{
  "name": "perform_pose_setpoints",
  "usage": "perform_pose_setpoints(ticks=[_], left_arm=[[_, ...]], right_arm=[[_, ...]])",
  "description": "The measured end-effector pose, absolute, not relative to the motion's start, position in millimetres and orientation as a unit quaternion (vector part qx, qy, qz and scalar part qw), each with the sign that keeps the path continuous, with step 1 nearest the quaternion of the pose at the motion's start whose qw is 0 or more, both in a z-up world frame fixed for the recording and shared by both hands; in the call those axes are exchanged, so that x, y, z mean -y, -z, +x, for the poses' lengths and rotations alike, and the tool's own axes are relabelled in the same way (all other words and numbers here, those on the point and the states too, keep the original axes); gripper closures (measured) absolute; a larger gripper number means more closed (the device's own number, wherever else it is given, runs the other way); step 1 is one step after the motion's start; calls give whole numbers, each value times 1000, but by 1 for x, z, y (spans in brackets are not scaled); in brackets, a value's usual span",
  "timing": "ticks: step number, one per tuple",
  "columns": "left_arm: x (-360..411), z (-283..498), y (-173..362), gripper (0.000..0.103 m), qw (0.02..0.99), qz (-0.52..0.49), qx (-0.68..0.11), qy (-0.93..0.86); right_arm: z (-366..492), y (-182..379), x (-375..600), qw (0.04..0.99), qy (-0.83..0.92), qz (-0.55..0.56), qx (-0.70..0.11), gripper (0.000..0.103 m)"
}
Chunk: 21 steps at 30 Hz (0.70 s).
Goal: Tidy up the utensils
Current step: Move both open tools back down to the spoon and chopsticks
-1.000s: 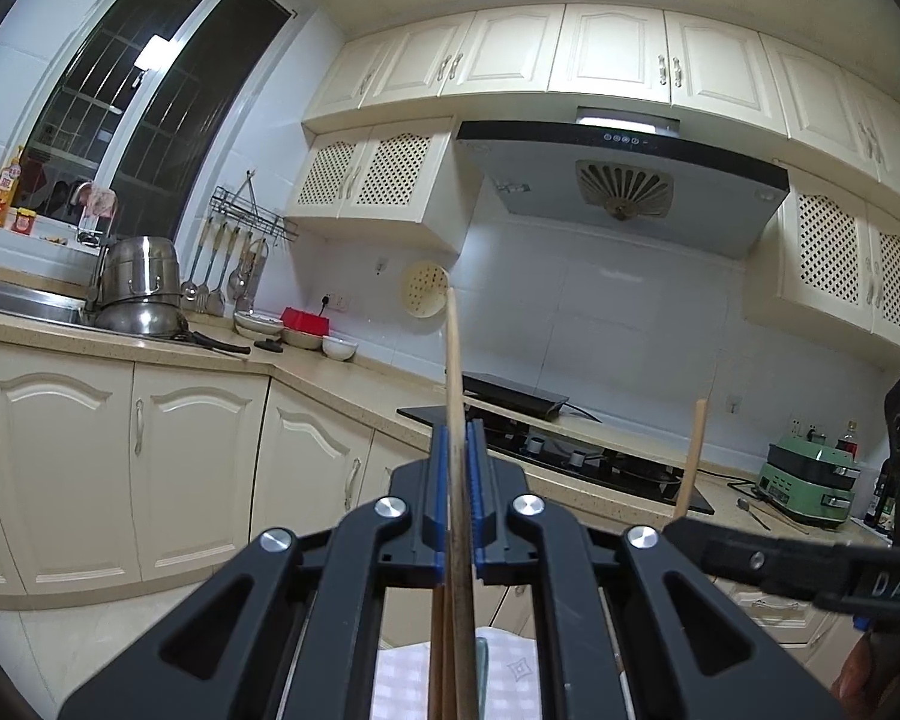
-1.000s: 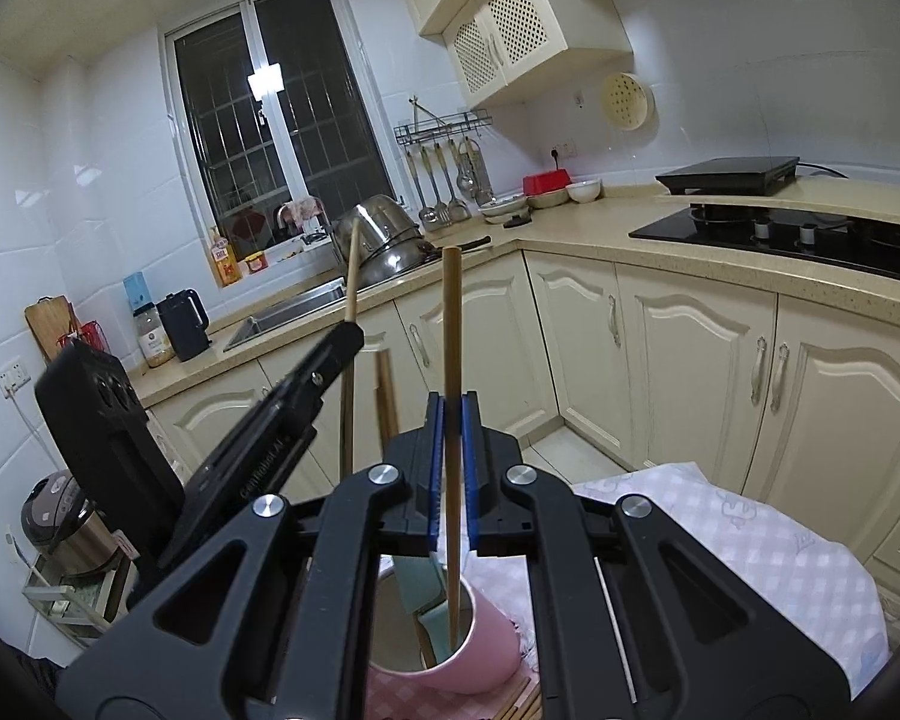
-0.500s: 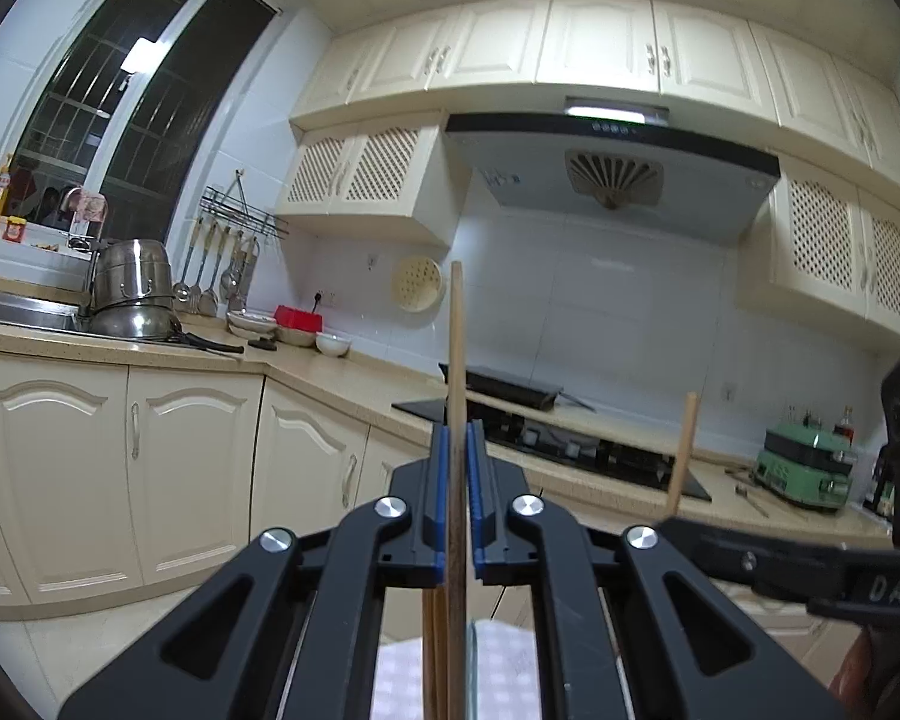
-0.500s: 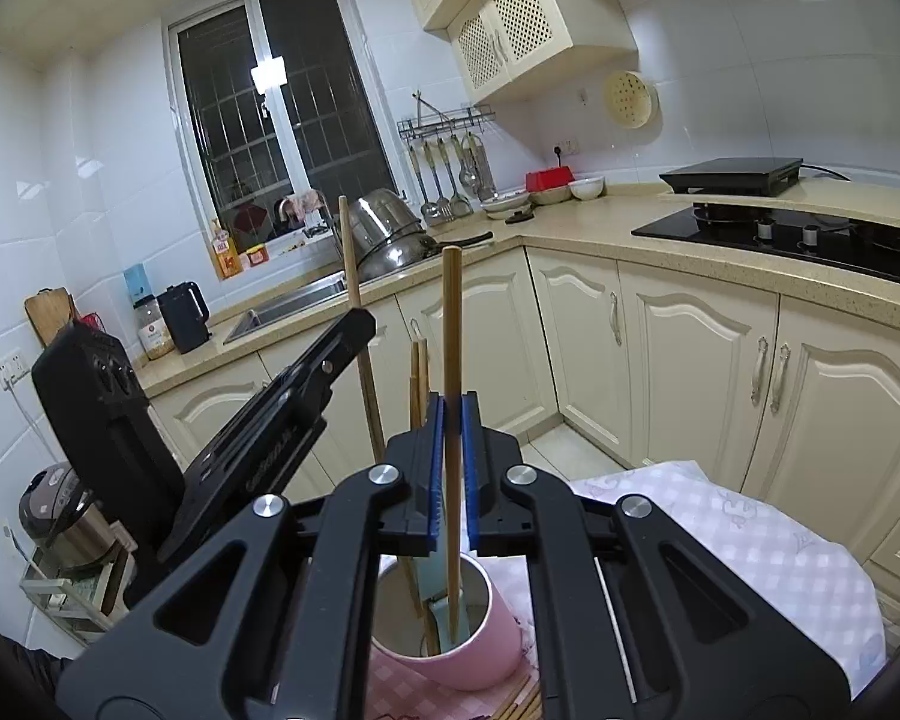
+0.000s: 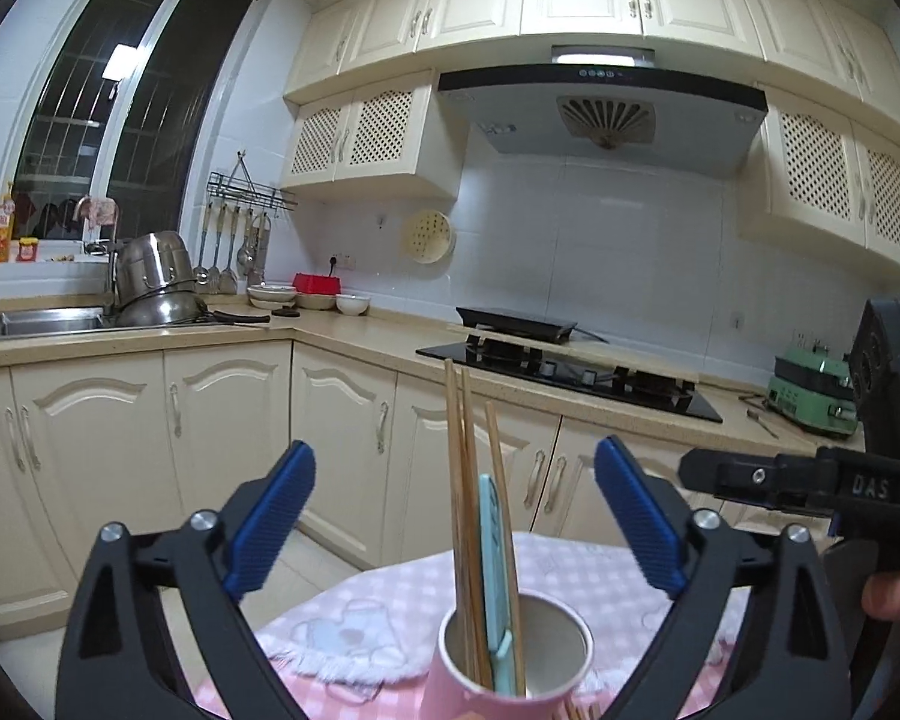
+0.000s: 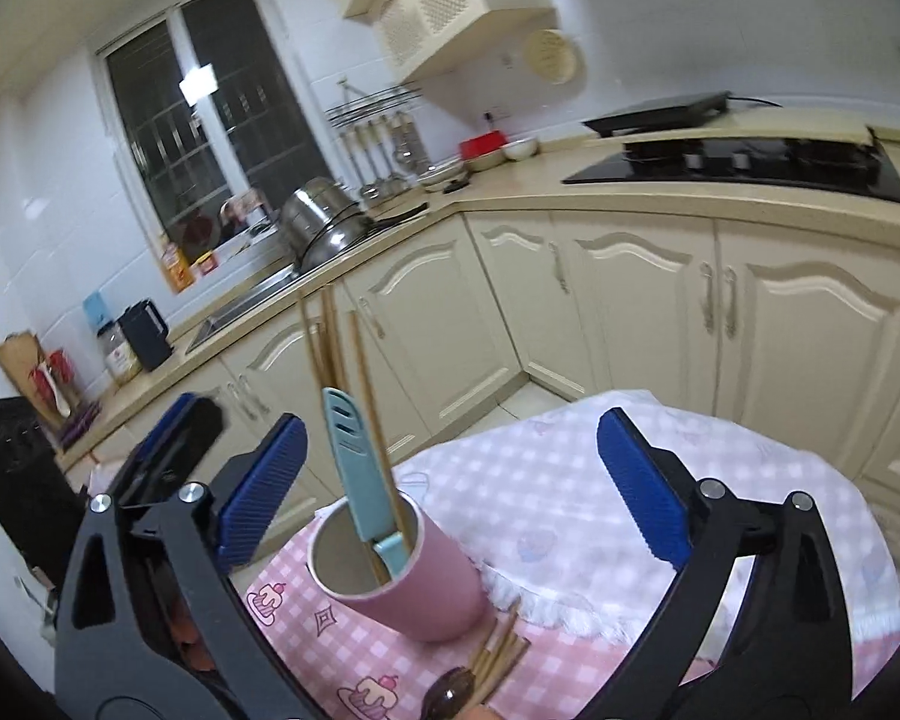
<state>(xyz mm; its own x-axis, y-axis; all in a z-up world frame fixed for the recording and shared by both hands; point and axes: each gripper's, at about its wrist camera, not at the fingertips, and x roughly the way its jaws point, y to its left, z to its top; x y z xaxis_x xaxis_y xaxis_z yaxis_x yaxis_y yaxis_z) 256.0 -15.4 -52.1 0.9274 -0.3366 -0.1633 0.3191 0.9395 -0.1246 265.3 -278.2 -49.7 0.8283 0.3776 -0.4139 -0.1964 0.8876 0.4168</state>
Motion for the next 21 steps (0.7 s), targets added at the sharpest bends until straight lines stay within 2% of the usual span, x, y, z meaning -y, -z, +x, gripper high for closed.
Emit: perform_pose_setpoints(ticks=[9, 21], left_arm=[[18, 224, 49, 10, 977, -17, -135, 163], [21, 200, 83, 10, 967, -7, -199, 161]], right_arm=[[234, 71, 292, 931, -112, 184, -296, 7], [206, 123, 280, 899, -95, 182, -386, 7]])
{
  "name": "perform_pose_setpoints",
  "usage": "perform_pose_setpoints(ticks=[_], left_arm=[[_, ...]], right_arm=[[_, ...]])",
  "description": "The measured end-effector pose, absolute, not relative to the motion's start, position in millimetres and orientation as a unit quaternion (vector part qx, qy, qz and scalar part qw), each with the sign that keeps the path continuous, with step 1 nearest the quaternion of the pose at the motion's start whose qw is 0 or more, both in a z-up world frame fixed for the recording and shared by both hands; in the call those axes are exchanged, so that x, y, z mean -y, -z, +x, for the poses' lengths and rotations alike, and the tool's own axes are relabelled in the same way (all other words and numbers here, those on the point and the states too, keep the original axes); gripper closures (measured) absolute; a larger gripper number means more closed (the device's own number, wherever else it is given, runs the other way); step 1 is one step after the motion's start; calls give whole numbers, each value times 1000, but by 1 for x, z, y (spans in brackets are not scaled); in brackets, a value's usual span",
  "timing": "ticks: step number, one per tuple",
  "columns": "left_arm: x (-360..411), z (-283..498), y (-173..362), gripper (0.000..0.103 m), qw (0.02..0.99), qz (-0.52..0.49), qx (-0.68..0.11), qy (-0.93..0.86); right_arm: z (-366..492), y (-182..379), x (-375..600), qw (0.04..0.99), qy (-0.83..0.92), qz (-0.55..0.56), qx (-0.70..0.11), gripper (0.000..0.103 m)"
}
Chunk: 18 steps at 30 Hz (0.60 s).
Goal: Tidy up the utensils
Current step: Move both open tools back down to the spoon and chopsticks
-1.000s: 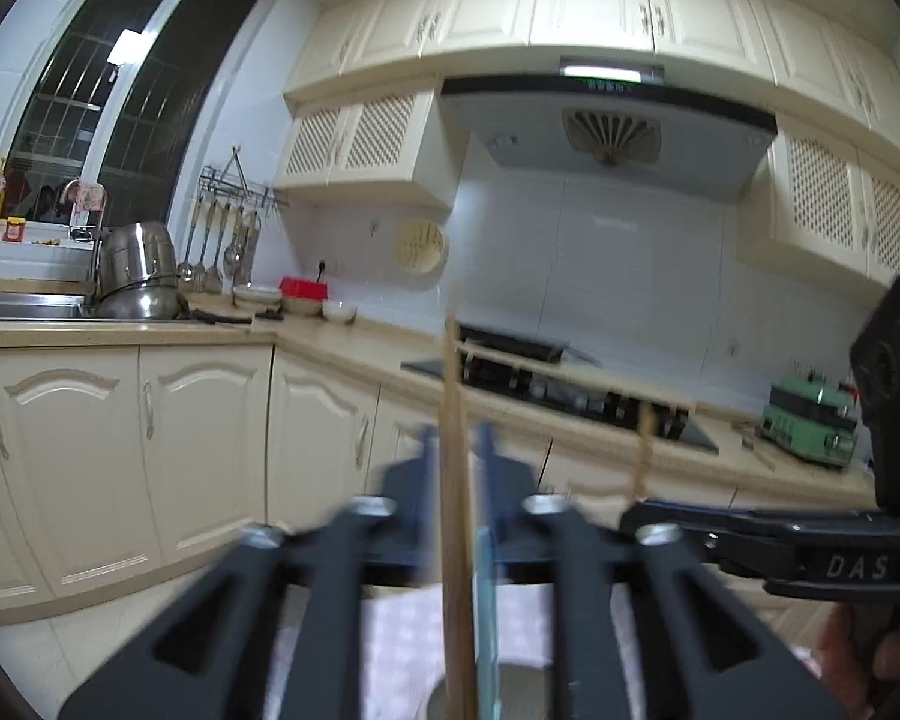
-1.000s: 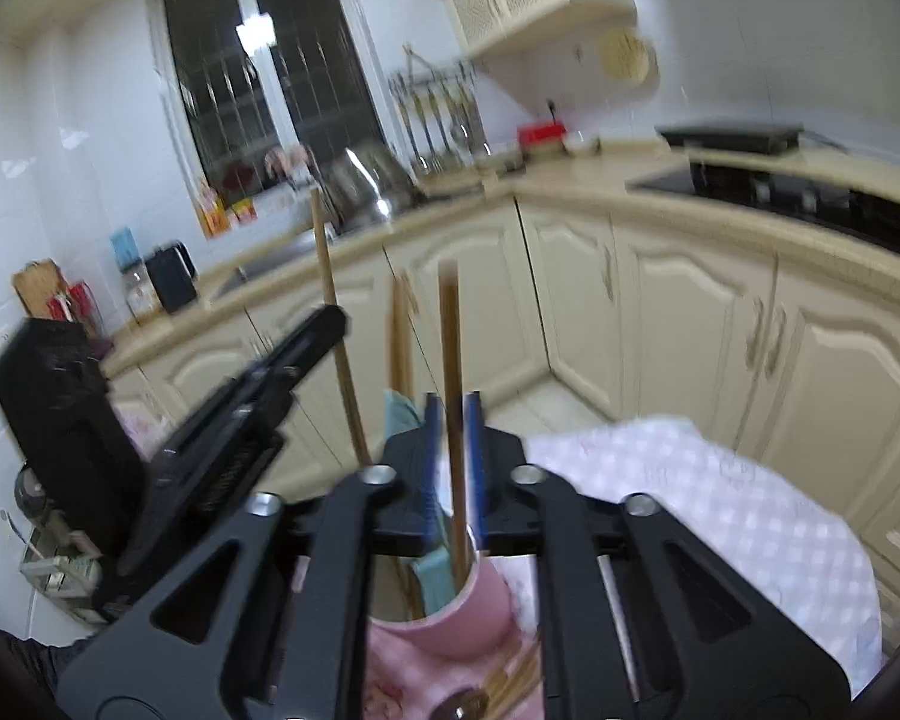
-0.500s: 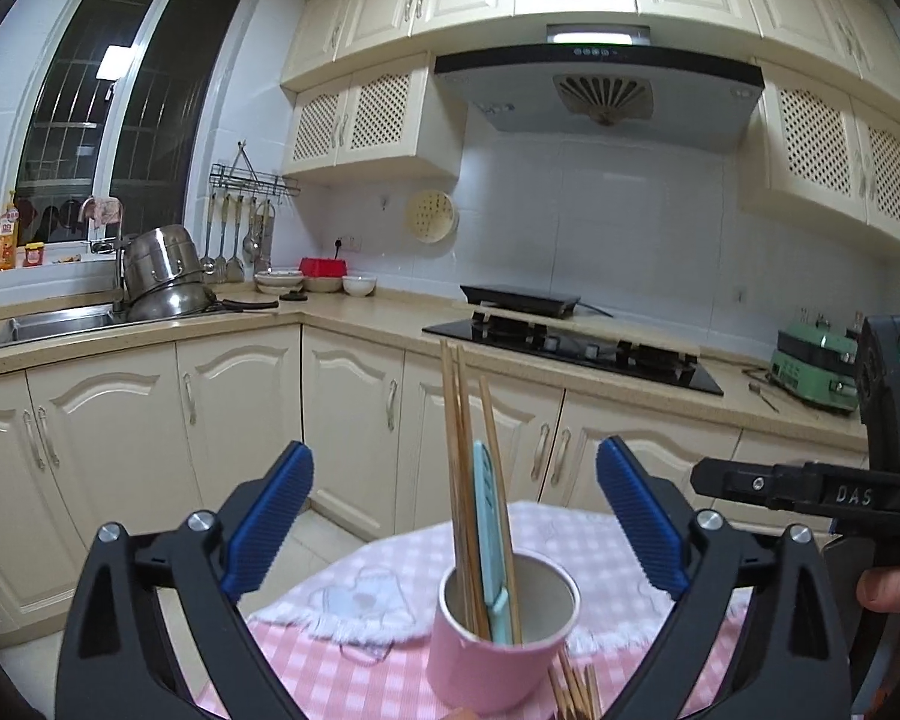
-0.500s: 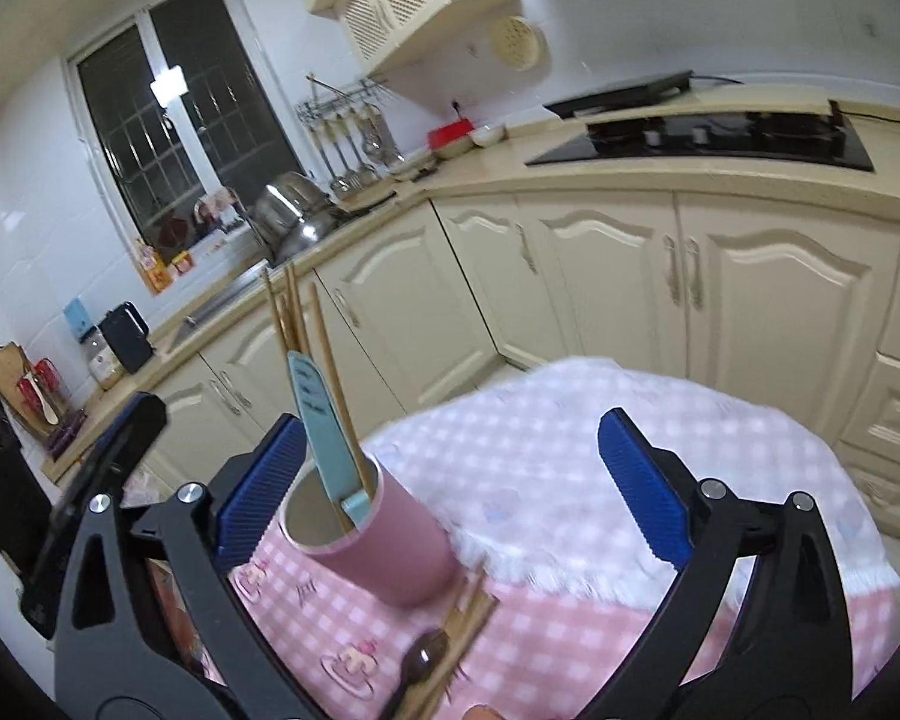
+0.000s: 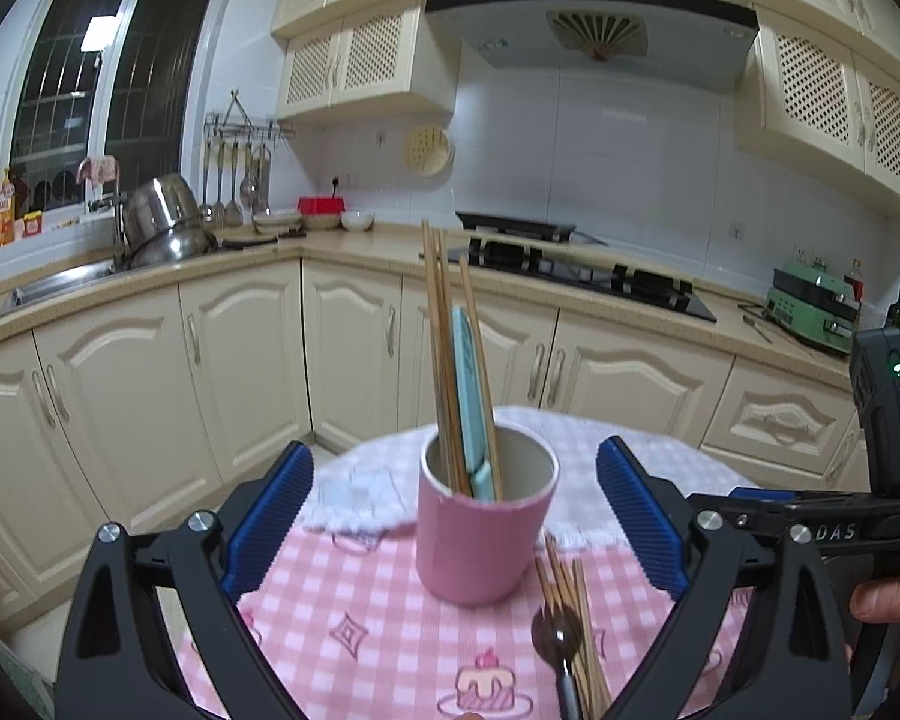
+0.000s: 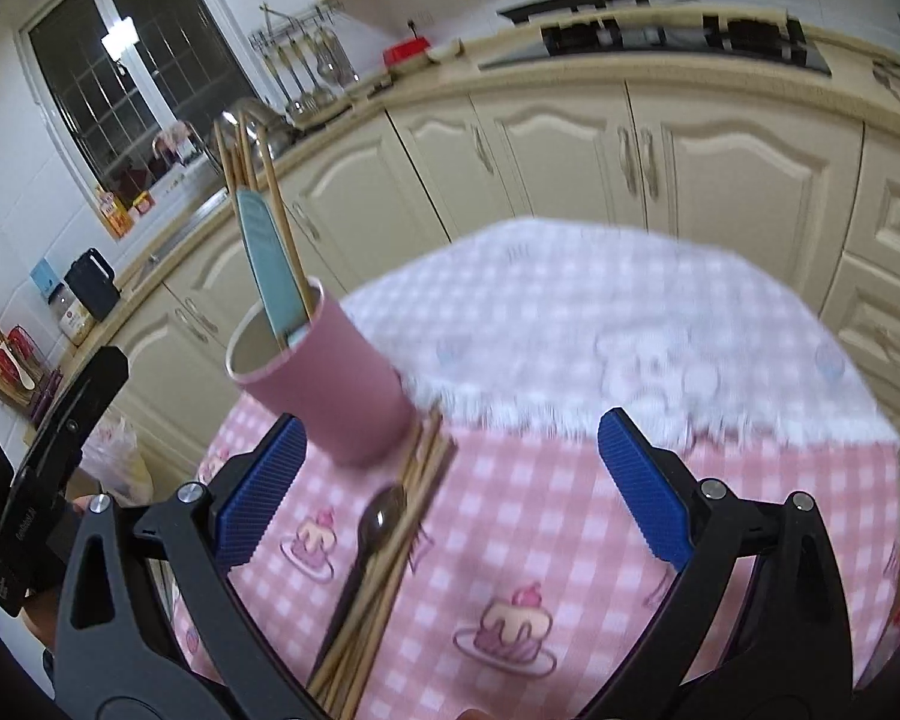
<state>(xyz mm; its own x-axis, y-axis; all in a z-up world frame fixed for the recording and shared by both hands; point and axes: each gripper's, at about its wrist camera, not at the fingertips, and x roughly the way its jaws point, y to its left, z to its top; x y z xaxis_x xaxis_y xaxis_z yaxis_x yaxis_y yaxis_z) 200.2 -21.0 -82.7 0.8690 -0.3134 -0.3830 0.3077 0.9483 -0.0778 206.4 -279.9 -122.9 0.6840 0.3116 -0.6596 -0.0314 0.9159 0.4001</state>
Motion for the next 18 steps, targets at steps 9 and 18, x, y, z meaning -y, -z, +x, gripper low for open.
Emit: perform_pose_setpoints(ticks=[9, 18], left_arm=[[15, 195, 114, 10, 957, -12, -250, 145], [14, 195, 146, 10, 944, -3, -299, 140]], right_arm=[[202, 166, 244, 863, -123, 151, -465, 27], [206, 184, 222, 847, -138, 130, -496, 70]])
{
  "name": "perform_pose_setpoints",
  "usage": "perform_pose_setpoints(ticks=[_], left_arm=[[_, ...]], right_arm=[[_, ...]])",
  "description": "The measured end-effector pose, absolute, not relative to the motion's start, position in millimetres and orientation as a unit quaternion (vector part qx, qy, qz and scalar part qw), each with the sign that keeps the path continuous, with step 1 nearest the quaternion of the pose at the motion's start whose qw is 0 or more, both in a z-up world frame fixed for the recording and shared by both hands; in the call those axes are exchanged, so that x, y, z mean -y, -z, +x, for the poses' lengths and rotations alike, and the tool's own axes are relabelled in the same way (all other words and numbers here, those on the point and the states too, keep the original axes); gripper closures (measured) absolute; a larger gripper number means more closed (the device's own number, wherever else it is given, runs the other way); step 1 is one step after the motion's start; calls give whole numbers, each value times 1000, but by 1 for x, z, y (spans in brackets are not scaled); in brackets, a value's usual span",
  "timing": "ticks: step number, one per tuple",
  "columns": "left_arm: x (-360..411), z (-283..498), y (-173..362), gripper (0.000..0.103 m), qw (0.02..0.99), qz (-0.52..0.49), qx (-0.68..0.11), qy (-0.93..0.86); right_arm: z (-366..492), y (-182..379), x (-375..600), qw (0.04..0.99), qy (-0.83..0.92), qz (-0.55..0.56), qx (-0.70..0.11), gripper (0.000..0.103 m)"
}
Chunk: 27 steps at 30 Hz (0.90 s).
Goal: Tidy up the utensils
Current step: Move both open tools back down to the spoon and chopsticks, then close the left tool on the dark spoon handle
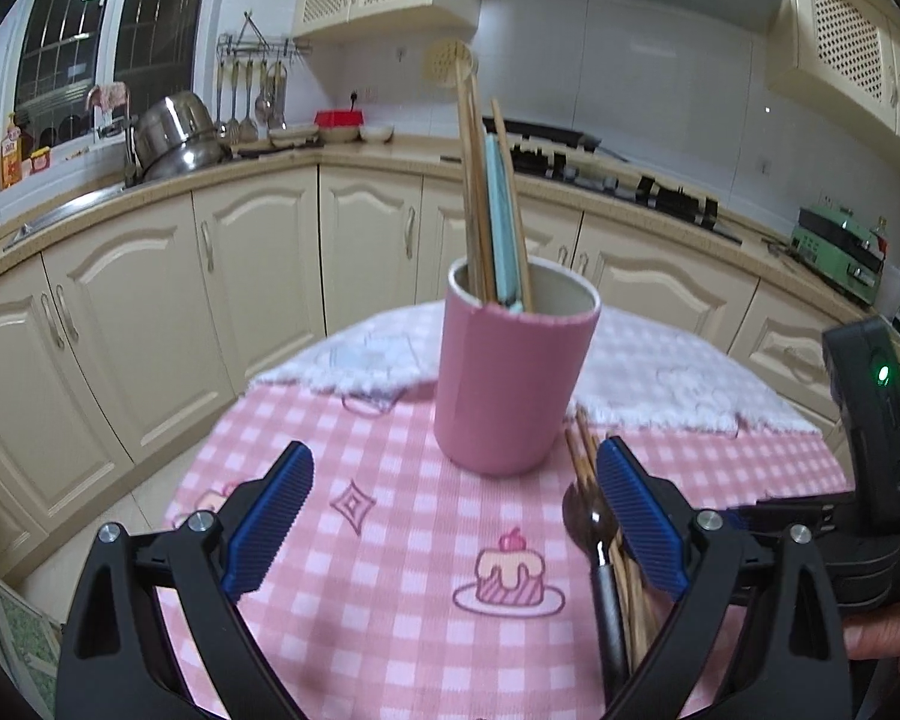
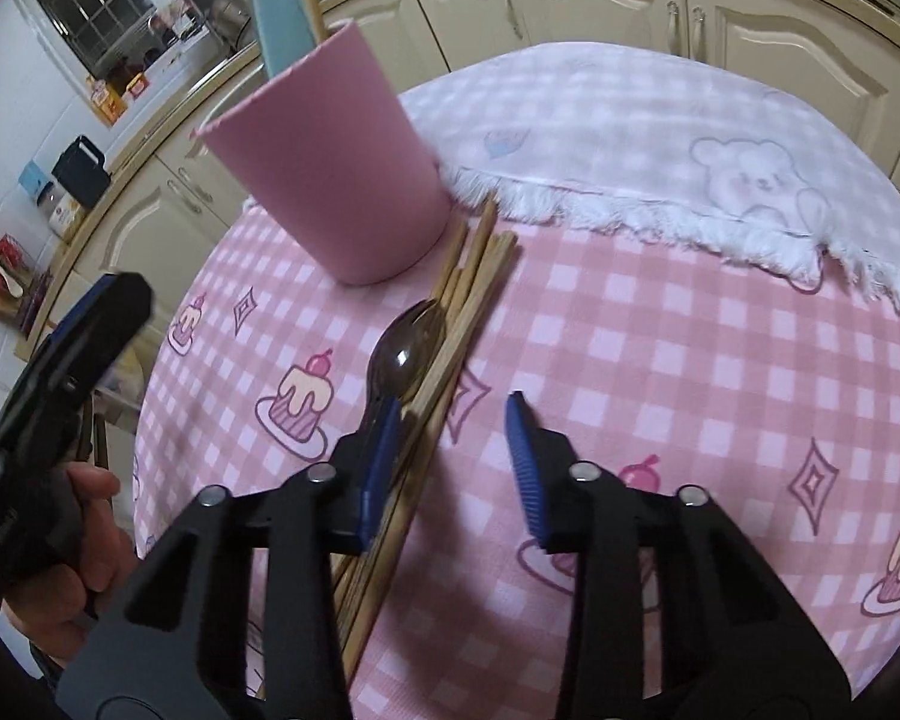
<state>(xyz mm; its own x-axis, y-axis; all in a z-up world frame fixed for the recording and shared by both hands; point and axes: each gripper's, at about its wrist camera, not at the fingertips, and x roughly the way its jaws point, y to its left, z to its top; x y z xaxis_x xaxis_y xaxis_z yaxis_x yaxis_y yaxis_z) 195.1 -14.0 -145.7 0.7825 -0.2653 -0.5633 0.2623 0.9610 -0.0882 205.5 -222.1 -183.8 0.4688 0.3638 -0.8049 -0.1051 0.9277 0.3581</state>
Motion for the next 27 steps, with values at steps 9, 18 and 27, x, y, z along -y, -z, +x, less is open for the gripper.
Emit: perform_pose_setpoints(ticks=[9, 18, 27], left_arm=[[33, 198, 164, 10, 927, 19, -340, 158], [63, 209, 185, 10, 901, 69, -391, 178], [83, 226, 202, 10, 881, 87, -431, 176]], right_arm=[[202, 182, 220, 848, -156, 111, -495, 92], [200, 184, 244, 847, -138, 91, -506, 97], [201, 184, 250, 848, -136, 111, -500, 96]])
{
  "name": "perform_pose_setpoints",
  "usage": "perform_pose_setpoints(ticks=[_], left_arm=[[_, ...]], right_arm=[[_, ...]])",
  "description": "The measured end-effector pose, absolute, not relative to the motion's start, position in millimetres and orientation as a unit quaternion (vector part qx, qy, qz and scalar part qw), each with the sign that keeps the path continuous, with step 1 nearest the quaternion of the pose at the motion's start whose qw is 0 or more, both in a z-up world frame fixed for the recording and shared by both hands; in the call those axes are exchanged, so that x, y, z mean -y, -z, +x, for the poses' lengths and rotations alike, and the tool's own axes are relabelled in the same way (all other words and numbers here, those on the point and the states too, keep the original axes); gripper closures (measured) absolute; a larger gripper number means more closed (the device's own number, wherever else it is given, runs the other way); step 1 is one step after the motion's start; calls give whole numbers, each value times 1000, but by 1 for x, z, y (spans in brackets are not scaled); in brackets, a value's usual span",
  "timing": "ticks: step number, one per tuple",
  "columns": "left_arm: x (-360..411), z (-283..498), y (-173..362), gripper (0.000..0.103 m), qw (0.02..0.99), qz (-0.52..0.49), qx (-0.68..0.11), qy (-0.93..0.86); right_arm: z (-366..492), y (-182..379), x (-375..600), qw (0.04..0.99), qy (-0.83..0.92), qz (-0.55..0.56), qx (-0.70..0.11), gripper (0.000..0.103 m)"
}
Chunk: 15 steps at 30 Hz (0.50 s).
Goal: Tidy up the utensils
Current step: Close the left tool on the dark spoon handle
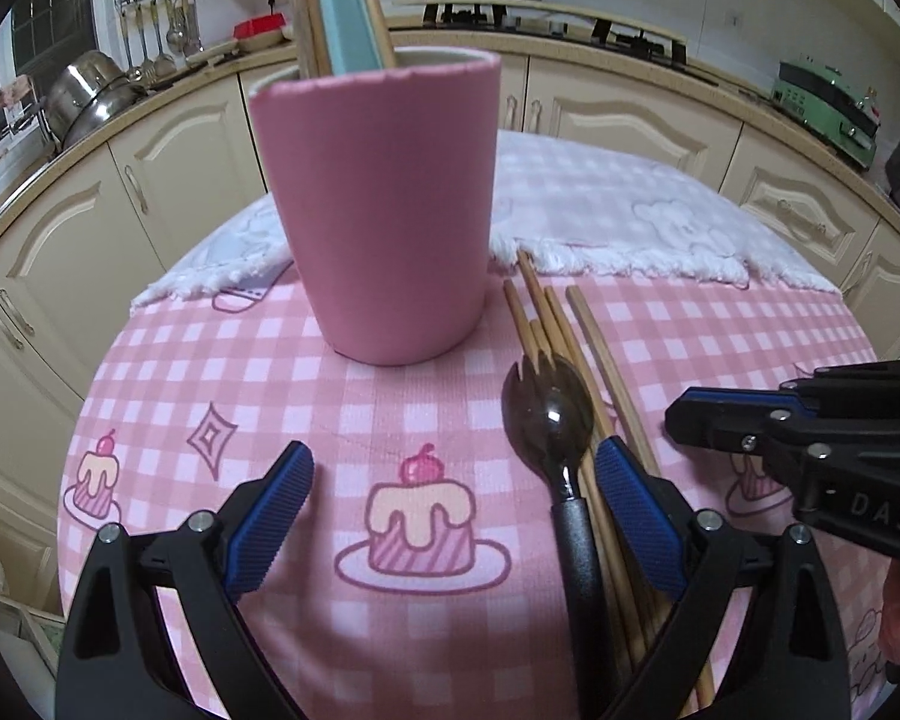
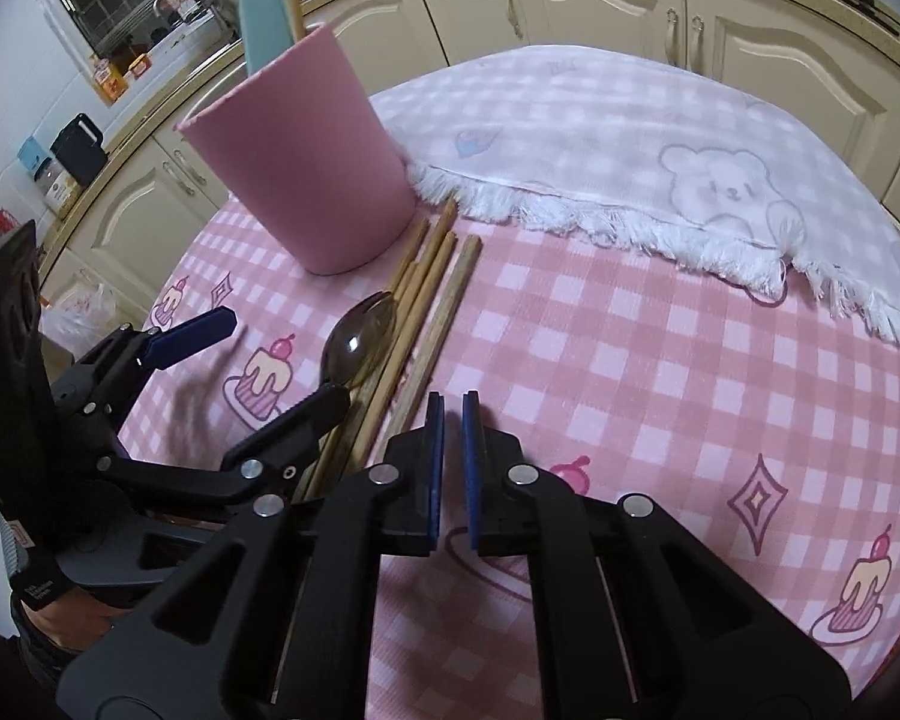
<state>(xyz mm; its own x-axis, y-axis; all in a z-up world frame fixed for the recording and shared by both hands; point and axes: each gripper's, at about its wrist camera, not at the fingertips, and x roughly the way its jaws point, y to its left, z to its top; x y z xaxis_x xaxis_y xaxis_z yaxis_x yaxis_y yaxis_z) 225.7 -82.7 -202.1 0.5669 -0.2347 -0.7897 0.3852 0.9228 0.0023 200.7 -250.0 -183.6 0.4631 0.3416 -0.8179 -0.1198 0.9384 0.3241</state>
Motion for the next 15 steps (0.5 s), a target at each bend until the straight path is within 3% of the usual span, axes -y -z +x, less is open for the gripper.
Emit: perform_pose_setpoints(ticks=[1, 5, 7, 15], left_arm=[[82, 226, 203, 10, 881, 84, -432, 176], [73, 228, 201, 40, 876, 54, -437, 198], [70, 229, 199, 51, 873, 51, -437, 209], [67, 235, 199, 53, 871, 66, -441, 207]], right_arm=[[201, 183, 249, 848, -136, 111, -500, 96], [205, 181, 244, 849, -138, 107, -499, 96], [208, 181, 240, 848, -139, 105, -500, 96], [213, 178, 220, 849, -130, 64, -508, 96]])
